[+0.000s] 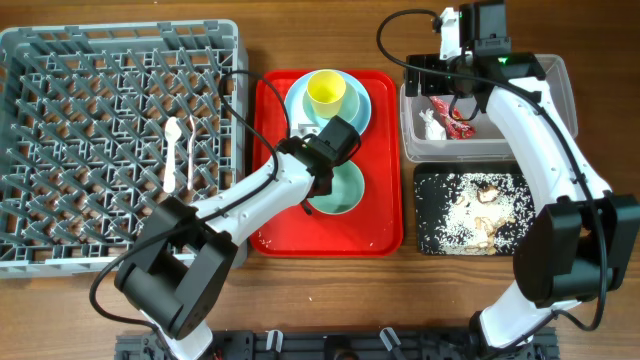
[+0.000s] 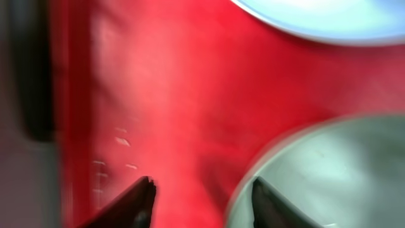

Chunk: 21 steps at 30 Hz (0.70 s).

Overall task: Sort waste into correct bins and load items into the dishwasher rack
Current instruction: 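Reach the left gripper to the green bowl and grasp its rim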

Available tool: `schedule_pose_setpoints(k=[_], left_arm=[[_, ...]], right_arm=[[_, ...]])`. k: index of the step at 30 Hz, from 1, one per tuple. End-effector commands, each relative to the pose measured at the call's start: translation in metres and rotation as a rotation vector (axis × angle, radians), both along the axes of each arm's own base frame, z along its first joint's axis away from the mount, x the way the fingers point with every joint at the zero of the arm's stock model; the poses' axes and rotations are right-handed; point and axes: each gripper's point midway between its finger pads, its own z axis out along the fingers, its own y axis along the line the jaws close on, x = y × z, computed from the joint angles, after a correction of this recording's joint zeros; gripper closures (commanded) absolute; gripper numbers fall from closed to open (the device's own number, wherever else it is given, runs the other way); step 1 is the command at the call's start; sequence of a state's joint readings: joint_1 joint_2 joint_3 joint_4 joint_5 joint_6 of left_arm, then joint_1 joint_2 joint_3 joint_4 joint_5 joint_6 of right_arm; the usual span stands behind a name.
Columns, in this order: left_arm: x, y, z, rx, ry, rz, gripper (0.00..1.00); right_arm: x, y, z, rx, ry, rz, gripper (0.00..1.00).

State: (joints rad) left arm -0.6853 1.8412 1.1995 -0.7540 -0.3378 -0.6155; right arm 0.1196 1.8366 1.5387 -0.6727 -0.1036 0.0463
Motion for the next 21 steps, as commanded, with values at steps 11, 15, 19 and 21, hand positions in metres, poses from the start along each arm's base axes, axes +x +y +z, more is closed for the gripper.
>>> schedule_pose_setpoints(k=[11,15,19,21], left_arm=[[0.009,-0.007,0.076,-0.125,-0.131,0.003,0.53],[-0.012,-0.047,0.075,-0.347,-0.001,-0.072,0.78],[-0.02,-0.06,0.058,-0.34,0.05,-0.102,0.73],[-0.027,-0.067,0.053,-0.329,0.065,-0.132,0.68]], right_arm=[[0.001,0.0,-0.002,-0.003,0.003,-0.009,0.0],[0.001,0.0,-0.002,-0.003,0.004,-0.009,0.0],[0.001,0.0,-0.002,-0.004,0.004,-0.008,0.0],[0.001,0.0,-0.002,-0.003,0.003,-0.009,0.0]])
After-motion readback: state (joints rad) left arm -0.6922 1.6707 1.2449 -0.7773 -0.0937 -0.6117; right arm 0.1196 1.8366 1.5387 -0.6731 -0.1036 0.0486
